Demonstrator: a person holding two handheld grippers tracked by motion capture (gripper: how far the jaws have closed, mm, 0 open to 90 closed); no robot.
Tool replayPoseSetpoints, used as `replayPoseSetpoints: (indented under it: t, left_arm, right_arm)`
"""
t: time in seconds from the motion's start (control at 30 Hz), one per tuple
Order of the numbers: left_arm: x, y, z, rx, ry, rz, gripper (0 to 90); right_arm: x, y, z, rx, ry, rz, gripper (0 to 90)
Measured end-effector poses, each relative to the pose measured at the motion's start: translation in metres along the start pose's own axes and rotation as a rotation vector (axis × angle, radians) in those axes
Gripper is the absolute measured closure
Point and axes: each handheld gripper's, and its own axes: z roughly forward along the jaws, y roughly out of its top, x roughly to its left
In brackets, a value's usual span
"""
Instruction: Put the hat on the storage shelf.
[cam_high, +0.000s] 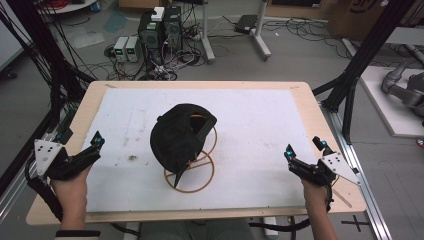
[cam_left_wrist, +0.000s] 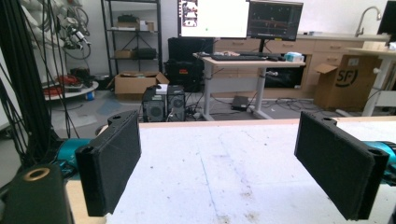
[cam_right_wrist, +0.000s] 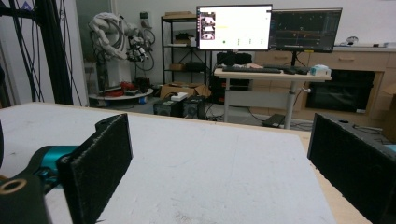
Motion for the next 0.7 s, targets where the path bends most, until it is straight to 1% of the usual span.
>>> replayPoseSetpoints:
  t: [0.27,0.4,0.47,0.5,0.7]
  left_arm:
    - [0.007,-0.012,-0.001,-0.021,-0.017,-0.005,14.9]
    - [0.006,-0.013,0.000,-0.031,-0.022,-0.004,14.9]
    - [0.005,-0.013,0.000,-0.034,-0.030,-0.002,14.9]
    - [0.004,-0.014,0.001,-0.040,-0.044,-0.001,14.9]
    - [0.004,-0.015,0.001,-0.036,-0.054,0.006,14.9]
  right_arm:
    - [0.000,-0.001,0.001,0.002,0.003,-0.003,6.0]
    - [0.000,-0.002,0.000,0.005,-0.001,0.003,6.0]
    - [-0.001,-0.002,0.000,0.005,-0.002,0.005,5.9]
    - [-0.001,-0.002,0.000,0.007,-0.003,0.007,6.0]
    - [-0.003,-0.004,0.000,0.013,-0.006,0.015,5.9]
